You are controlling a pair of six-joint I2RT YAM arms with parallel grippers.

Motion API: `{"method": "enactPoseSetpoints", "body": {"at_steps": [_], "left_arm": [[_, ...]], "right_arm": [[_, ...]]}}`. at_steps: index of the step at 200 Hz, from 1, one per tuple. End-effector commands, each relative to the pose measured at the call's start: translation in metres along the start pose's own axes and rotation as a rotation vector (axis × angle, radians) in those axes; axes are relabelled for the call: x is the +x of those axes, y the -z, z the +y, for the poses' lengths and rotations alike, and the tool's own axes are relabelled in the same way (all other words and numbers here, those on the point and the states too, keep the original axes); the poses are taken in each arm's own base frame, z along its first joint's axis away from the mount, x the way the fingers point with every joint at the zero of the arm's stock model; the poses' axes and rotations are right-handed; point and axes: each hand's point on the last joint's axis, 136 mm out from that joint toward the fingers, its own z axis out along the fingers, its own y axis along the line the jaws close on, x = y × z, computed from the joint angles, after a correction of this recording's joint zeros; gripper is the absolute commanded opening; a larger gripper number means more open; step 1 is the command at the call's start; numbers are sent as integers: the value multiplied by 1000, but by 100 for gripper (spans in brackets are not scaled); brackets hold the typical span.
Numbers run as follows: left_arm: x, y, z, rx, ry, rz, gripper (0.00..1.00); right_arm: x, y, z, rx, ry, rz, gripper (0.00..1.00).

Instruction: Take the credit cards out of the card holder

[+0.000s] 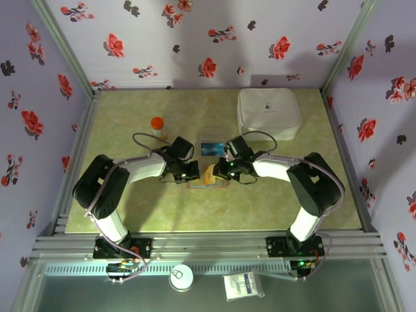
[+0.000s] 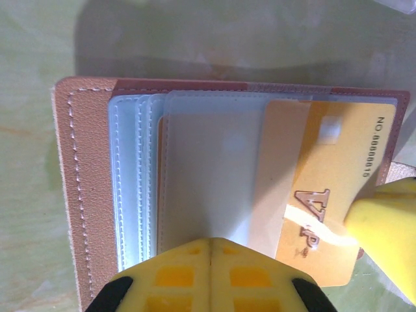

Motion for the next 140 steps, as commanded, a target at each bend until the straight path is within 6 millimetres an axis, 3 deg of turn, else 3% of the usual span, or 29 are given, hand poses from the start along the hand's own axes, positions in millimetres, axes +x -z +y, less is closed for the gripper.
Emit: {"method": "enactPoseSetpoints", "body": {"at_steps": [1,77,113,140], "left_arm": [[5,0,10,-33,4,12,0],[-6,22,-5,10,-12,-49,0],[-7,29,12,-43,3,-80,1],[-1,21,25,-74,14,-56,1]], "right_arm": [[4,11,-17,83,5,-6,10],[-4,20,-2,80,32,-18,8],[-6,22,-2,88,33,-26,8],[-4,23,-1,90,35,-25,8]]}}
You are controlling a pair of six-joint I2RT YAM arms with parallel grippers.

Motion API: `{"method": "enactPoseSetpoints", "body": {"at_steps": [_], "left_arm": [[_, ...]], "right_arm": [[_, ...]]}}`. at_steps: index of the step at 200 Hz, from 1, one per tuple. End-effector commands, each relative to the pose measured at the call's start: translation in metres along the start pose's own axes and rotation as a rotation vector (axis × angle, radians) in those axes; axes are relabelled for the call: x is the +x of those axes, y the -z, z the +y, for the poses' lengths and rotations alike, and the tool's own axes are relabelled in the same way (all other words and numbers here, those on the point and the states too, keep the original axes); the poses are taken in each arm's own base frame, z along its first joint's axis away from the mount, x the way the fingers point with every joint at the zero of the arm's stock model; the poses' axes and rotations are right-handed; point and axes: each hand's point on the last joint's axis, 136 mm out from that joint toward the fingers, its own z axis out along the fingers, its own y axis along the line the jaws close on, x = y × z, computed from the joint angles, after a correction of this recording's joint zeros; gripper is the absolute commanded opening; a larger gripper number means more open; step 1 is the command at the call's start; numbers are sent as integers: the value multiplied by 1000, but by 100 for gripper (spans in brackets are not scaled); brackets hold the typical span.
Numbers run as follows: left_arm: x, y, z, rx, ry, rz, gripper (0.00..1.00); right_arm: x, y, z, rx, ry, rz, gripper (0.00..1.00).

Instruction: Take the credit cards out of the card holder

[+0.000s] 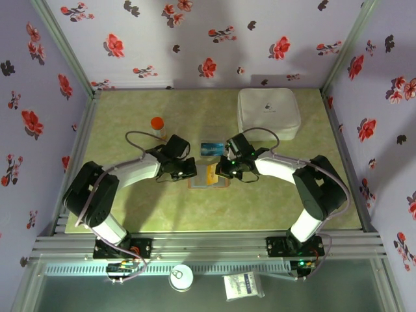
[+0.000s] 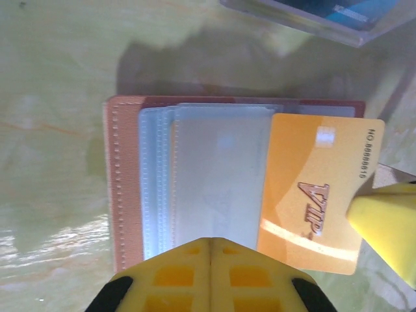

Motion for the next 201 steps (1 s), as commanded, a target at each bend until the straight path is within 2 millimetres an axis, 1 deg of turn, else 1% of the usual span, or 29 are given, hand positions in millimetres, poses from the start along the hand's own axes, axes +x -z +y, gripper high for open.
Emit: {"method": "enactPoseSetpoints", "body": {"at_steps": [1,22,88,103,118,158,184,201], "left_arm": [[9,-4,24,-75,9,25,1],[14,-11,29,-82,20,43,0],[19,-19,34,-79,24,58,1],[19,-21,34,-76,27,62,0],[19,-20,32,-70,28,60,0],[19,-19,31,-63,27,58,0],[19,-19,31,-60,27,59,0],[19,-19,31,-57,26,59,0]], "right_arm": [[-3,8,-3,36,11,-20,8],[-3,10,-1,40,18,-23,8],[0,17,-4,92,49,-16,7],[1,17,0,91,60,-8,7],[1,18,2,93,65,-9,7],[1,22,-1,139,68,-19,7],[2,18,-2,154,68,-9,7],[3,15,3,137,71,-7,7]]}}
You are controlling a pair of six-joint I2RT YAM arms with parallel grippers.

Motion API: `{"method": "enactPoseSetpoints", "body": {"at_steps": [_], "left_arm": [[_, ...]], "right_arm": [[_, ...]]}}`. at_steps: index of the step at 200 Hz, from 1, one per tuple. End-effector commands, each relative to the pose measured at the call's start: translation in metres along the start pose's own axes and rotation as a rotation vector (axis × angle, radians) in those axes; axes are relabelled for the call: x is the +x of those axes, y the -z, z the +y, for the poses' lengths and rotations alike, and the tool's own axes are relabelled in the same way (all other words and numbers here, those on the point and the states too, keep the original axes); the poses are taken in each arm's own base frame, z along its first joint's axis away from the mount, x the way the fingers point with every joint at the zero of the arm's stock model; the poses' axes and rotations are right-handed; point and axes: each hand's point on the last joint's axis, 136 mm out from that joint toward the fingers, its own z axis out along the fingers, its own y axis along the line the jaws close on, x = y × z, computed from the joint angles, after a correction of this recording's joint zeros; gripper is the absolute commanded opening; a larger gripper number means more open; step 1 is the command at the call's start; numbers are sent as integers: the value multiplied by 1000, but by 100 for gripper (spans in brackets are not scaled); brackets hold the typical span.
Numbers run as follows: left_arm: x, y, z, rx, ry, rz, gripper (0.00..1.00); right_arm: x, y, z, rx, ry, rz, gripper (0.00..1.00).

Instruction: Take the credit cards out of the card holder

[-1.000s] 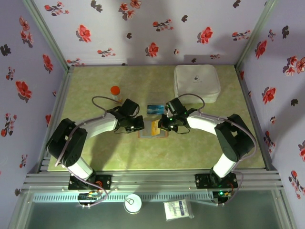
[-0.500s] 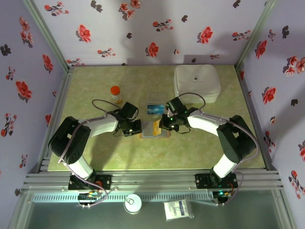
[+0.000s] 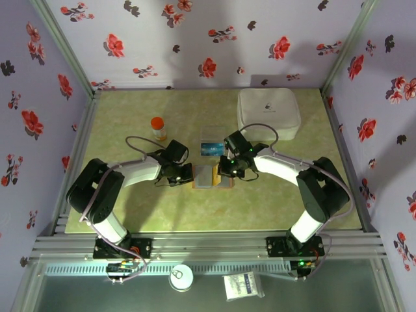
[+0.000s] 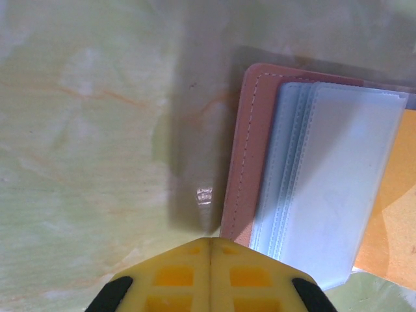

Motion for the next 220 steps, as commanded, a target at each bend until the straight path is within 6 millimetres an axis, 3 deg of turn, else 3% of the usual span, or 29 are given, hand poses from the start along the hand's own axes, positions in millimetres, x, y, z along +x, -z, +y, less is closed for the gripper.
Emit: {"method": "enactPoseSetpoints", "body": {"at_steps": [1,56,157,184,220], "left_arm": [[5,-3,5,-6,3,17,0],[6,-5,4,7,6,24,0],[6,-2,3,17,1,18,0],[5,0,2,19,0,14,0],[2,6,1,26,1,-7,0]], "right_arm": [[-2,1,4,16,19,-10,7],[1,-2,12,14,23,-4,13],[4,-3,6,52,17,-5,9],[2,5,7,59,25,-21,5],[-6,29,14,69,85,-60,2]]}}
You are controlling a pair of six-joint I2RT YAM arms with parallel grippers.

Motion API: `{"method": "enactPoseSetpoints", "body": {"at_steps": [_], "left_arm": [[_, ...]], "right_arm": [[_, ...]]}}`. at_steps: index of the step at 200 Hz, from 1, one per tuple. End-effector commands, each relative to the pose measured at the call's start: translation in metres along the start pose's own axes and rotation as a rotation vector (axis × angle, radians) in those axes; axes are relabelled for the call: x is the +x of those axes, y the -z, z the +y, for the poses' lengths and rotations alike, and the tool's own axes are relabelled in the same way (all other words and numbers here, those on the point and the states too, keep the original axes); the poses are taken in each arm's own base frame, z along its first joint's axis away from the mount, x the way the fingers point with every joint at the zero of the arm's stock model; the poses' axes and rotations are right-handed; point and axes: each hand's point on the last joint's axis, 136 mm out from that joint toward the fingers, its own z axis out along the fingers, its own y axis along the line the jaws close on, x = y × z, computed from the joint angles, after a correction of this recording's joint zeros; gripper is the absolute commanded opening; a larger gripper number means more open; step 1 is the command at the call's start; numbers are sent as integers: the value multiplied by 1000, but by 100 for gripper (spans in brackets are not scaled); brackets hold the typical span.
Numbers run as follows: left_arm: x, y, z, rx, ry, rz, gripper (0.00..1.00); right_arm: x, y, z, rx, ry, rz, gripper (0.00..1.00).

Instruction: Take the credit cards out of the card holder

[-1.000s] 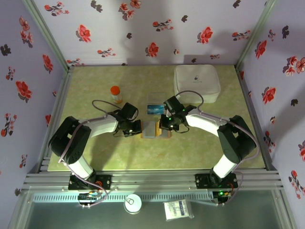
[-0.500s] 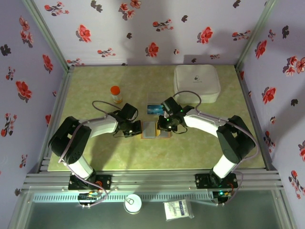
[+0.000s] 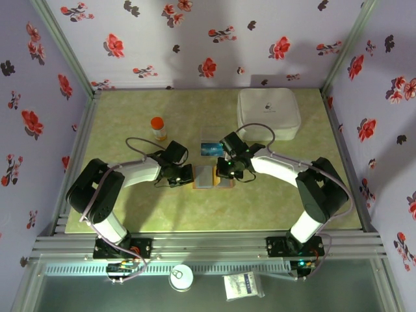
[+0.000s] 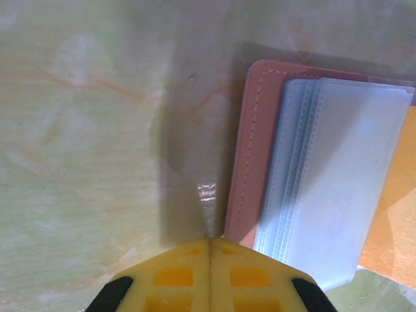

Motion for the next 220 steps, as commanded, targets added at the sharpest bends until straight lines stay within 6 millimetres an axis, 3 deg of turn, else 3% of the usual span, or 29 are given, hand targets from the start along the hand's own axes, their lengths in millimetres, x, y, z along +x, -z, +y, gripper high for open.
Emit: {"method": "enactPoseSetpoints", "body": {"at_steps": [1,36,69,147,173,220], "left_arm": [[-1,8,1,10,0,-14,0],[-3,15,3,16,3,-32,0],[-2,20,8,18,14,-46,1],[1,24,14,20,26,-51,2],[3,26,16,17,35,-53,2],[0,34,22,-5,66,-84,2]], "right_arm": [[-13,28,10,12,61,-60,2],[-22,47,20,2,227,-66,0],[-29,62,31,0,530,-50,0],[-55,65,28,117,1277,89,0],[-79,67,26,174,1394,79,0],[-107,63,26,98,1453,99,0]]}}
